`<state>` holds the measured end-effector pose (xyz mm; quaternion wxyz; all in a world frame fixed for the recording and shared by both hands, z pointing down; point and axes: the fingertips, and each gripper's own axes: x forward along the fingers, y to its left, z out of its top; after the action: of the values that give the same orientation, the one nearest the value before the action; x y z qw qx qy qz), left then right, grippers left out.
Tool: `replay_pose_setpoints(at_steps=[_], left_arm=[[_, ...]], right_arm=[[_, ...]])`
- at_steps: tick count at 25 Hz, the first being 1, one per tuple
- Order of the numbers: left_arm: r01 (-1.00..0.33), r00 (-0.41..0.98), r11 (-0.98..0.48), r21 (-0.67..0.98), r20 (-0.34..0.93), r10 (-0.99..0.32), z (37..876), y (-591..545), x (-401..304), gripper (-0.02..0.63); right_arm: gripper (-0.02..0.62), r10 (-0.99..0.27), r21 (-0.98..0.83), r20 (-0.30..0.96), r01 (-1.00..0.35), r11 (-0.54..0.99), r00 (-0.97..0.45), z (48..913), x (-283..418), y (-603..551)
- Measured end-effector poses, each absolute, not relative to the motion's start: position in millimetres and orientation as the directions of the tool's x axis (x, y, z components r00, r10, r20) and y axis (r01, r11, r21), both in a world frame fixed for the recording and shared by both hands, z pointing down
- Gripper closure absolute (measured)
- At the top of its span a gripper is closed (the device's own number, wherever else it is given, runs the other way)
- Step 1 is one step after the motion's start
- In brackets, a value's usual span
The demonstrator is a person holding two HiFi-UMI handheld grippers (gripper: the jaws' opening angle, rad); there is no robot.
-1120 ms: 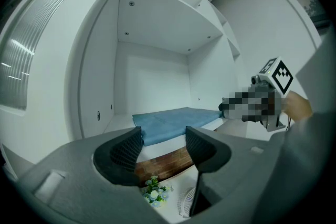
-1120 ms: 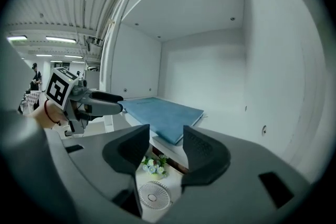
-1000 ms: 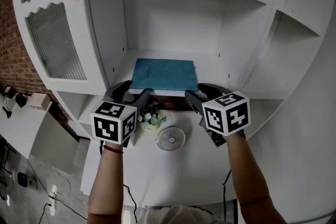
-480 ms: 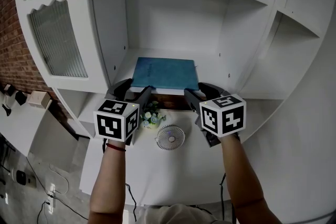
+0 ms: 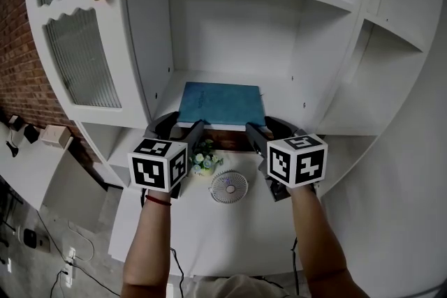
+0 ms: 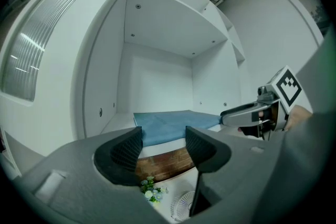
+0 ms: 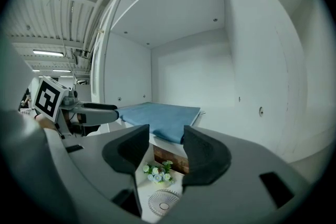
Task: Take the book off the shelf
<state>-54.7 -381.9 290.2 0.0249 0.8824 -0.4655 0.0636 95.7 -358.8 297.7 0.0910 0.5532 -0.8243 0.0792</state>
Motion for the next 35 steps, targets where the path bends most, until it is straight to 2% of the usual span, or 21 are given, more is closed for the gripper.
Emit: replay_pose_setpoints(at_steps=[22, 35], left_arm=[[-0.831, 0.556, -0.554, 0.039, 0.059, -0.829, 283.9, -329.4, -69.8, 0.353], [-0.826, 0.563, -0.561, 0.054, 0.047, -0.825, 284.6, -329.8, -72.7, 0.353]], right_arm=[[0.393, -0.882, -0.053, 0.163, -0.896, 0.440, -0.443, 292.7, 84.4, -302.8], [0.393, -0.878, 0.018, 0.166, -0.888, 0.459, -0.450, 297.4, 86.1, -303.9]])
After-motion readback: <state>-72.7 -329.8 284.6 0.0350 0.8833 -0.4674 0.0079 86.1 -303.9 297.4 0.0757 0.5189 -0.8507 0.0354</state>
